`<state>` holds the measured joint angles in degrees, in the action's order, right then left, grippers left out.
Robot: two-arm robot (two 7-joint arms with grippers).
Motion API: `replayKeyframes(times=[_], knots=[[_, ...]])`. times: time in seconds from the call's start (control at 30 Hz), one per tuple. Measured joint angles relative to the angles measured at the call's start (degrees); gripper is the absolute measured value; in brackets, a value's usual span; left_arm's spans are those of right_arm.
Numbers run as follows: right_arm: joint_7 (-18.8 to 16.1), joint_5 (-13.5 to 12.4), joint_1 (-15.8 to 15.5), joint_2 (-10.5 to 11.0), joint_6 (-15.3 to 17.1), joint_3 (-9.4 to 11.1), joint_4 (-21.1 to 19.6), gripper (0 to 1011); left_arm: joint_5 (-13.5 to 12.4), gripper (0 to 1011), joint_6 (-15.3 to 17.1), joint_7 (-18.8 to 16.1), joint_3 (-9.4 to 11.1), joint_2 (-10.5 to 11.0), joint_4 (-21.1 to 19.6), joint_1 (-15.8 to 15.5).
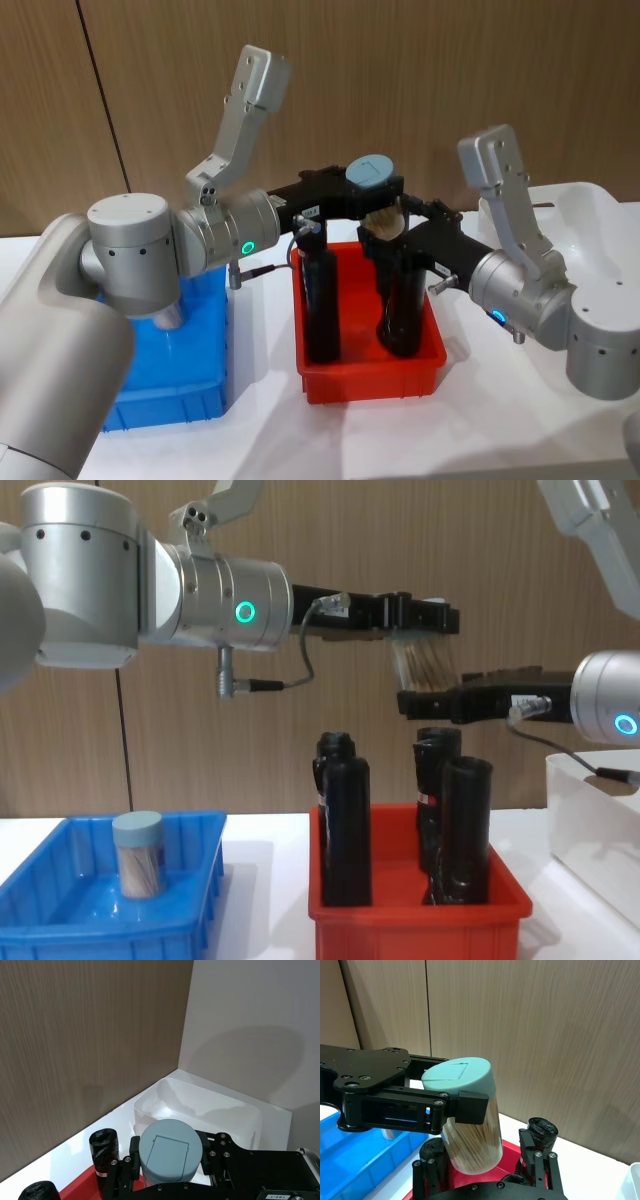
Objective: Pick the cotton swabs from the blue box and place them into the white box.
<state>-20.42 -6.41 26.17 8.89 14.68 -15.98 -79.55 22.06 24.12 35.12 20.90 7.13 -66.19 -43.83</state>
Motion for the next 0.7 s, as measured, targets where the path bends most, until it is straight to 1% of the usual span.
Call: replayKeyframes(times=[0.07, 0.27, 0.3, 0.33, 0.37, 0.7], knots=[[0.0, 0.0, 0.1, 0.0, -0.1, 0.0, 0.1, 918, 0.0, 672, 0.0, 0.0, 0.0, 0.0, 0.0, 0.0], [-0.1, -0.3, 0.2, 0.0, -0.5, 0.0, 0.3, 750, 0.0, 671, 0.0, 0.0, 0.0, 0.0, 0.0, 0.0], [-0.1, -0.3, 0.2, 0.0, -0.5, 0.0, 0.4, 708, 0.0, 672, 0.0, 0.0, 0.0, 0.0, 0.0, 0.0], [-0.1, -0.4, 0.2, 0.0, -0.5, 0.0, 0.4, 708, 0.0, 672, 0.0, 0.0, 0.0, 0.0, 0.0, 0.0], [-0.1, -0.4, 0.2, 0.0, -0.6, 0.0, 0.4, 672, 0.0, 671, 0.0, 0.0, 0.0, 0.0, 0.0, 0.0], [0.1, -0.5, 0.4, -0.1, -0.7, 0.0, 0.6, 669, 0.0, 672, -0.1, 0.0, 0.0, 0.0, 0.0, 0.0]])
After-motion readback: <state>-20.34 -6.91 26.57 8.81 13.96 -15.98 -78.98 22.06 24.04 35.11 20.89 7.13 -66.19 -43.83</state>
